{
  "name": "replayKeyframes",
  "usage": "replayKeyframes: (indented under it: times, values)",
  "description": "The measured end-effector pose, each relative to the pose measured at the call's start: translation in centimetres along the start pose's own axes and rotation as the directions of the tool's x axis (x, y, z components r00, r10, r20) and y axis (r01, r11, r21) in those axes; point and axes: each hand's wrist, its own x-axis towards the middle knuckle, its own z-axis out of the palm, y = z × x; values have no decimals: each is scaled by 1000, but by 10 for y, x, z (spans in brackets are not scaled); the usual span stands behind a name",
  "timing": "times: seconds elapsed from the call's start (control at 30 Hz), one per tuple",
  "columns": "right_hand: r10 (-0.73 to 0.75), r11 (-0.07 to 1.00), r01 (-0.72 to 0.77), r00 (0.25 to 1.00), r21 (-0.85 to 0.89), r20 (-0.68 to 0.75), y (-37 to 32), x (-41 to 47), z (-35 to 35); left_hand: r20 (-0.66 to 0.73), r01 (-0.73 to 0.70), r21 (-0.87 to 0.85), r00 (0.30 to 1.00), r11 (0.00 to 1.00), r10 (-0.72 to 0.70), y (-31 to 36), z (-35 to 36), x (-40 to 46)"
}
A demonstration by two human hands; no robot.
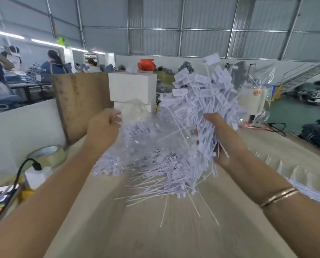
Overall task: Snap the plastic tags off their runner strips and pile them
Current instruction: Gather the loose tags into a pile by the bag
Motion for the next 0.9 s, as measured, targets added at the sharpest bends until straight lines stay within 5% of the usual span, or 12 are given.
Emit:
replayKeyframes:
  times: [0.2, 0.3, 0.37, 0.47, 0.63, 0.77, 0.9]
  values:
    - [70, 995, -63, 992, -73, 104, 1, 25, 47, 347, 258, 55, 901, 965, -261, -2, 19, 2]
    - [207, 970, -193, 975, -146, 87, 52, 18, 48, 273, 426, -122, 883, 897, -382, -3, 18, 8]
    - [283, 945, -270, 958, -187, 46, 87, 11, 40, 227, 522, -375, 853, 766, -470, 1, 11, 15]
    - [342, 876, -318, 940, -363, 2, 115, 6, 29, 189, 478, -618, 861, 624, -472, 12, 4, 24]
    - [265, 766, -141, 958, -627, 107, 112, 21, 35, 189, 191, -302, 972, 934, -138, 20, 12, 23]
    - [355, 620, -108, 922, -777, 155, 91, 48, 47, 305, -28, -108, 950, 994, 60, 10, 8, 18]
    - [379, 800, -297, 924, -521, 55, 73, 69, 54, 332, 18, -206, 942, 978, 53, 0, -4, 10]
